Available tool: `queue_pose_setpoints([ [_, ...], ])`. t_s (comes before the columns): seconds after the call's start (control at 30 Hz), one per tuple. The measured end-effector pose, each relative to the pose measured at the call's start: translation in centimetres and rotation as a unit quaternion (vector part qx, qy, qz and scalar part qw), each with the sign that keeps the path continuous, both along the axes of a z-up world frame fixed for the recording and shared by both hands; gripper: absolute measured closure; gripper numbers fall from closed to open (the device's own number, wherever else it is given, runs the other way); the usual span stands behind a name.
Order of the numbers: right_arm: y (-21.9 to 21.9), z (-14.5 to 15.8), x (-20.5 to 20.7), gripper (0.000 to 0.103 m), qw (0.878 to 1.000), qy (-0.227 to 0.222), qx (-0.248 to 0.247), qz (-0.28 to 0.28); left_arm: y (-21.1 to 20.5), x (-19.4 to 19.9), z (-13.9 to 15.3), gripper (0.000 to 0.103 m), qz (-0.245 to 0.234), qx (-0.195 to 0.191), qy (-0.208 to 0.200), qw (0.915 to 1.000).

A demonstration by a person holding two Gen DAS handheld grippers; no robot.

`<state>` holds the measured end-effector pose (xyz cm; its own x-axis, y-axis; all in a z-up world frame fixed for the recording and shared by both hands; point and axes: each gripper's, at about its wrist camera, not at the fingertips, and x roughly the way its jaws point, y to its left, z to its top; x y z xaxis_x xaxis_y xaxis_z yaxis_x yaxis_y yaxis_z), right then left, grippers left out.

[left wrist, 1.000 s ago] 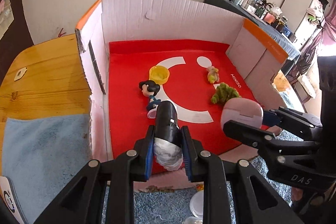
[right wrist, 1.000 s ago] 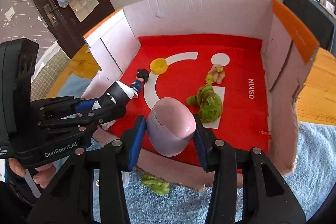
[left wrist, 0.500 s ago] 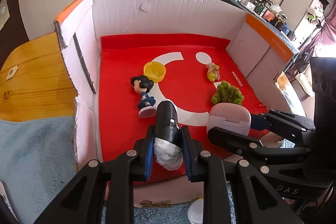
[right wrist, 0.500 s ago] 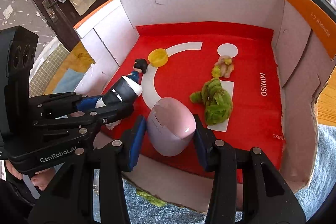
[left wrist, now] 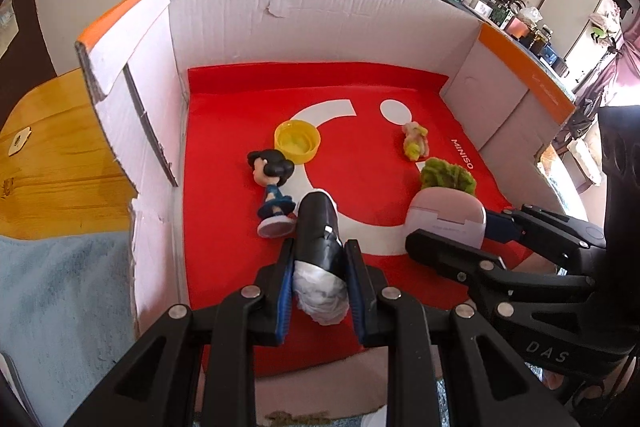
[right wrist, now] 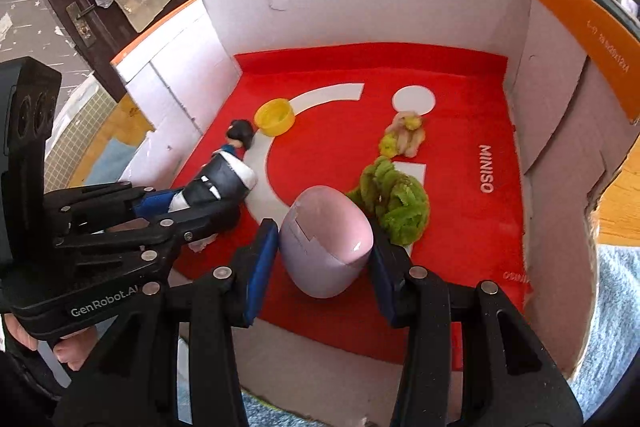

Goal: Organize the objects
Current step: 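Lower the black-and-white toy and pink egg onto the red floor and open both tools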

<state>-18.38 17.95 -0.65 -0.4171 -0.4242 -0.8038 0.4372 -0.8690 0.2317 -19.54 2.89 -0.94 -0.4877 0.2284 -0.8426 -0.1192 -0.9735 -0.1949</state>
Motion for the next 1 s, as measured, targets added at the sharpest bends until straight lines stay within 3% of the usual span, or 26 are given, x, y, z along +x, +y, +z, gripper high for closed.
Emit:
queue_pose_setpoints([
  [0.53,1.2,0.2,-1.1,0.061,0.998,0.032,0.02,-0.045,0.3,-2.1,-0.3,0.079,0.008,-0.008,0.005,0.9999],
  [1.0,1.2,0.3,-1.0,0.061,0.998,0.034,0.027,-0.044,0.4,-2.4,-0.3,0.079,0.011,-0.012,0.009,0.9998],
])
